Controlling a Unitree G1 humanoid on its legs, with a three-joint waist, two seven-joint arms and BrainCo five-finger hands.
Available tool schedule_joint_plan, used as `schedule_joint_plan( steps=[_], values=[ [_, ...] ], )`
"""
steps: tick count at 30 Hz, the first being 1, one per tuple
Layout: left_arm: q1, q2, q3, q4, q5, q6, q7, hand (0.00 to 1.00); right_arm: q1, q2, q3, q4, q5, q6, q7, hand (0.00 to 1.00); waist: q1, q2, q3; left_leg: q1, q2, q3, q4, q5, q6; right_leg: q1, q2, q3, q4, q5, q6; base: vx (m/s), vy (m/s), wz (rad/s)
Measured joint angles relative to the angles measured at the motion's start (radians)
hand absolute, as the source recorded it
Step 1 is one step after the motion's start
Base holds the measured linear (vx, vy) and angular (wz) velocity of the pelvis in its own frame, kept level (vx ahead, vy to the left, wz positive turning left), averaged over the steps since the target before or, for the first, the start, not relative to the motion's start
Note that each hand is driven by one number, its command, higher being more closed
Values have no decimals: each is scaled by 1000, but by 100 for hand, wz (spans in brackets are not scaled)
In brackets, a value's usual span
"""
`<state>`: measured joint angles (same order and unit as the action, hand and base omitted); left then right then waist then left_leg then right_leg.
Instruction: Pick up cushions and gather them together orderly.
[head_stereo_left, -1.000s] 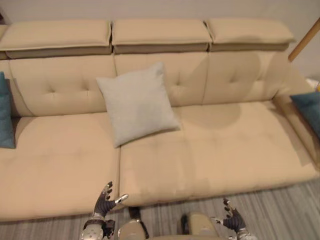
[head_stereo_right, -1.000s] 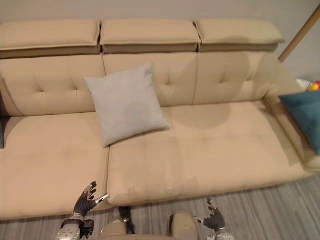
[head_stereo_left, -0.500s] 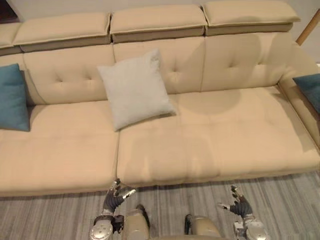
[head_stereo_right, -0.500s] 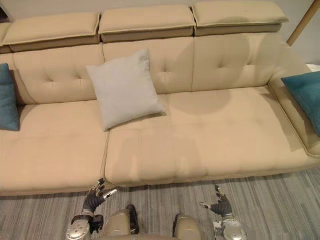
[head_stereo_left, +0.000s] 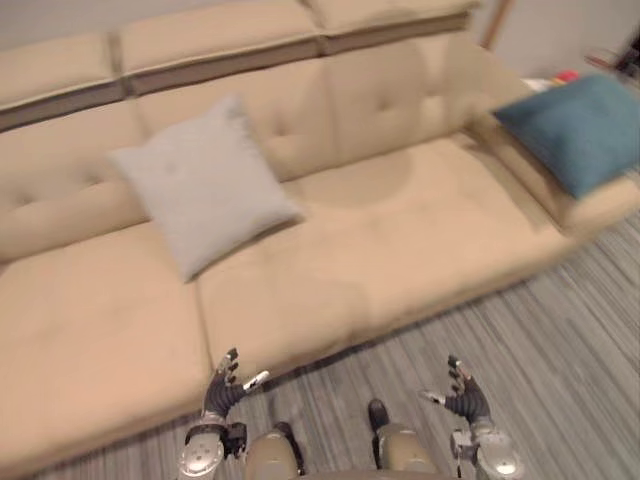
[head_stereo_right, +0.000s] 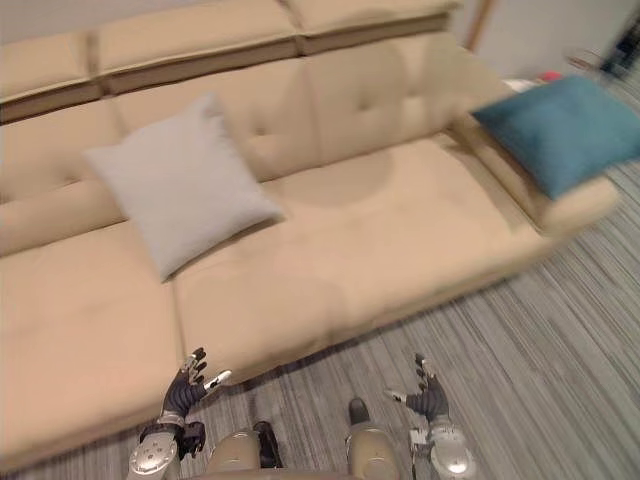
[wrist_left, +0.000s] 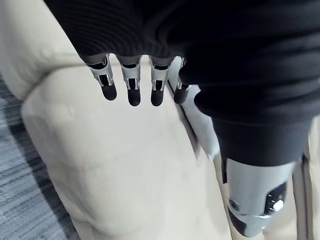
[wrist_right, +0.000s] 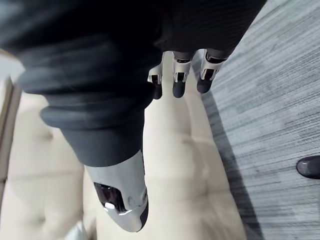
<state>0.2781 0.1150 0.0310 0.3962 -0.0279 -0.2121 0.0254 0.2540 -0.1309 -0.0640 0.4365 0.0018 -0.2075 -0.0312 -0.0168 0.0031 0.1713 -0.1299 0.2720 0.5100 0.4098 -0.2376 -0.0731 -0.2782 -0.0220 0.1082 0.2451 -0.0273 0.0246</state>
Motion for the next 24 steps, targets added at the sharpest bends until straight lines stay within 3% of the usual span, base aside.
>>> schedule_joint_plan(
  steps=[1, 2, 3, 4, 6, 8, 9, 10, 11, 12, 13, 14, 15, 17, 18, 19, 20, 21, 22, 23, 24],
  values=[
    [-12, -6, 0, -2, -1, 2, 1, 0, -13, 0, 0, 2, 0, 0, -14, 0, -9, 3, 2, 34, 9, 69, -1, -10, -6, -8, -42, -127, 13, -7, -46, 8, 35, -150],
    [-18, -10, 0, -1, -1, 3, 1, 0, -21, 0, 1, 5, 1, 0, -18, 0, -14, 4, 4, 57, 16, 102, -3, -16, -13, -7, -72, -207, 22, -8, -62, 65, 80, -193],
    [-22, -16, -1, 3, -1, 6, 1, 0, -44, 0, 7, 27, 1, -1, -25, 0, -21, 23, 7, 123, 41, 212, -6, -35, -27, -6, -155, -435, 69, -19, -112, 114, 17, -203],
    [-22, -18, -2, 9, -2, 7, 1, 0, -72, 0, 8, 49, 0, -1, -32, 0, -21, 16, 2, 163, 50, 270, -7, -45, -39, -5, -210, -567, 113, -33, -135, 155, 0, -211],
    [-45, -14, -1, 44, -11, 10, 1, 0, -105, 0, 7, 109, -1, 0, -36, 0, -23, 25, -2, 228, 66, 371, 13, -54, -53, -14, -259, -721, 180, -33, -127, 203, -130, -217],
    [-64, -17, -2, 70, -19, 12, 0, 0, -121, -3, 7, 127, -2, 0, -37, 0, -23, 25, -1, 253, 78, 376, 40, -53, -54, -49, -219, -664, 201, -49, -98, 223, -205, -208],
    [-87, -28, -8, 102, -20, 12, 0, 0, -120, -15, 5, 145, -2, 1, -46, 0, -28, 58, 0, 267, 121, 354, 134, -46, -50, -69, -163, -590, 218, -75, -84, 216, -161, -169],
    [-93, -35, -19, 110, -21, 13, 1, 0, -120, -20, 4, 149, -2, 3, -52, 0, -30, 72, 0, 265, 141, 330, 181, -34, -32, -73, -142, -562, 224, -85, -84, 294, -170, -180],
    [-103, -42, -32, 120, -21, 13, 1, 0, -117, -25, 5, 159, -2, 10, -57, 0, -28, 85, 3, 254, 160, 270, 268, 9, 36, -71, -113, -516, 231, -100, -89, 324, -154, -170],
    [-104, -45, -53, 126, -21, 12, 2, 0, -113, -25, 7, 177, -2, 24, -60, 0, -27, 90, 2, 206, 165, 116, 402, 165, 111, -45, -77, -435, 219, -119, -97, 391, -103, -192],
    [-105, -51, -79, 126, -21, 11, 3, 0, -105, -19, 14, 178, -2, 24, -62, 0, -27, 82, 8, 162, 134, -19, 482, 116, 50, -16, -55, -380, 195, -124, -101, 338, -41, -170],
    [-106, -57, -87, 126, -21, 10, 3, 0, -104, -19, 14, 178, -1, 25, -64, 0, -27, 83, 9, 134, 105, -83, 511, 61, 26, 3, -44, -351, 182, -126, -102, 346, 47, -158],
    [-106, -64, -110, 127, -24, 10, 5, 0, -103, -19, 13, 179, -1, 26, -74, 0, -21, 76, 13, 76, 34, -184, 522, -22, 12, 50, -31, -284, 154, -130, -103, 348, 70, -153],
    [-99, -64, -124, 125, -40, 8, 10, 0, -103, -19, 13, 185, -1, 25, -77, 0, -11, 64, 20, 15, -45, -246, 452, -62, 24, 99, -27, -207, 132, -142, -86, 416, 143, -135],
    [-95, -65, -125, 124, -44, 8, 21, 0, -104, -26, 13, 204, -1, 25, -79, 0, -1, 63, 22, -55, -93, -289, 376, -63, 26, 130, -27, -156, 121, -156, -71, 274, 131, -91],
    [-93, -65, -125, 124, -45, 8, 23, 0, -103, -30, 13, 212, -1, 26, -80, 0, 5, 64, 23, -79, -108, -302, 345, -62, 25, 140, -27, -138, 118, -161, -64, 322, 228, -110],
    [-85, -65, -125, 120, -52, 7, 27, 0, -105, -40, 14, 226, -1, 26, -81, 0, 17, 68, 26, -132, -142, -332, 256, -51, 7, 157, -29, -98, 114, -176, -46, 300, 288, -107],
    [-75, -68, -124, 112, -55, 7, 33, 0, -105, -52, 10, 239, -1, 25, -83, 0, 34, 81, 29, -153, -161, -341, 91, -12, -47, 178, -26, -63, 110, -194, -23, 362, 356, -110],
    [-68, -71, -122, 111, -58, 7, 37, 0, -107, -55, 7, 247, 0, 25, -83, 0, 40, 92, 30, -153, -160, -341, 16, 3, -72, 187, -16, -54, 109, -204, -13, 343, 329, -117],
    [-53, -75, -115, 118, -61, 10, 44, 0, -108, -61, 3, 261, 1, 28, -85, 0, 58, 108, 29, -131, -144, -334, -23, 102, -16, 215, 8, -13, 106, -222, 8, 435, 342, -91],
    [-44, -72, -107, 121, -63, 10, 46, 0, -108, -47, 16, 264, 2, 29, -89, 0, 57, 87, 17, -122, -169, -308, -20, 89, 18, 246, -21, 11, 80, -231, 20, 454, 340, -70]
  ],
)
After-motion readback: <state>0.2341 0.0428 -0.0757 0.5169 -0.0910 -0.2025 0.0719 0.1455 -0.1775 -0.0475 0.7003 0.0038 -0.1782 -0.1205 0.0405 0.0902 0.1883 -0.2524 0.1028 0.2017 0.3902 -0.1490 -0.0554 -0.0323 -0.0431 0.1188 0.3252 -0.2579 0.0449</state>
